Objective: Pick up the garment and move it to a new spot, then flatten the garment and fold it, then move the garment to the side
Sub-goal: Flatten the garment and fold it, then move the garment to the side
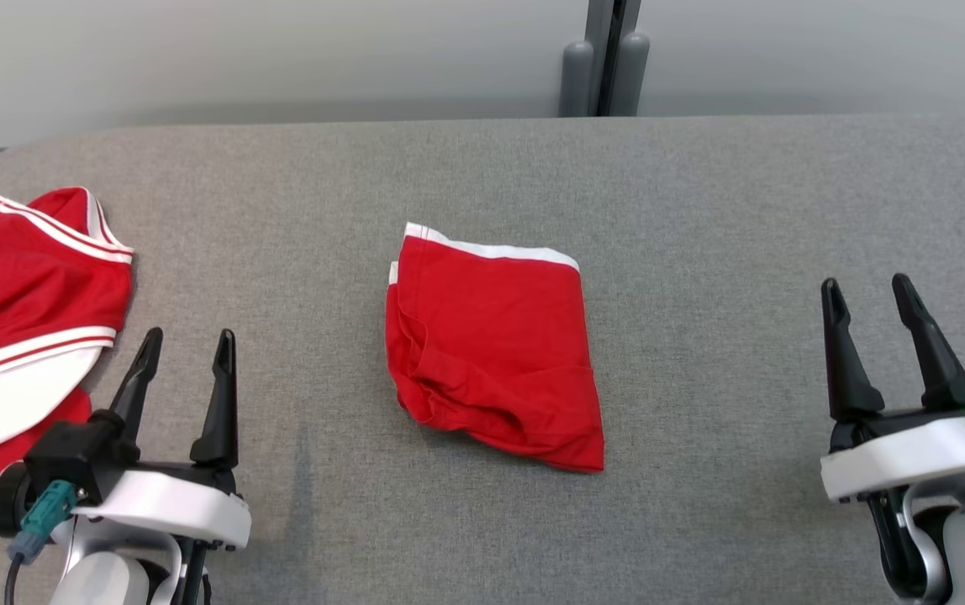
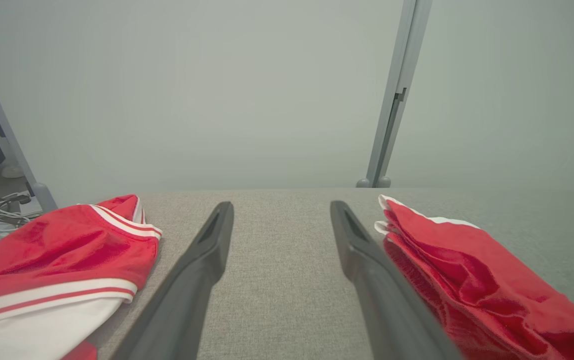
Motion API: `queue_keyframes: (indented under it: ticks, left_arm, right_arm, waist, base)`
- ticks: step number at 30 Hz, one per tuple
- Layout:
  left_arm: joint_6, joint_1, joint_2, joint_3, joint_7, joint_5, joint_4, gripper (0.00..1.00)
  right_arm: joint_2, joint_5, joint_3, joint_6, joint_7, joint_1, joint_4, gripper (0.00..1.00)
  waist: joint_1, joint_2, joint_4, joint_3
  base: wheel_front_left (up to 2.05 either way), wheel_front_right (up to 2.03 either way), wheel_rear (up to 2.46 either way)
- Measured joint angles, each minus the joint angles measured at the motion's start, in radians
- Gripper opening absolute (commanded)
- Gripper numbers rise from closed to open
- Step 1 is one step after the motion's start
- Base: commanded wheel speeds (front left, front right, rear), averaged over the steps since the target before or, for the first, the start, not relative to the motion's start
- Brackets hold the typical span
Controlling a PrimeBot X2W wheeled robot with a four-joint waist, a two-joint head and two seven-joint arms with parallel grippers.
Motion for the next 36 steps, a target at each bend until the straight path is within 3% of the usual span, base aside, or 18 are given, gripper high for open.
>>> queue_keyframes:
  ticks: [17,36]
  left_arm:
    - [0.046,0.142,0.026,-0.018,0.062,0.004,-0.138,1.0]
    - [0.058,0.148,0.036,-0.028,0.074,0.003,-0.16,1.0]
  right_arm:
    - [0.016,-0.021,-0.062,0.0,0.096,0.189,-0.133,1.0]
    - [0.026,-0.028,-0.066,0.0,0.12,0.203,-0.17,1.0]
  waist:
    - [0.0,0.0,0.0,-0.096]
    - [0.0,0.0,-0.002,-0.079]
  base:
    - [0.0,0.0,0.0]
    - [0.0,0.0,0.0]
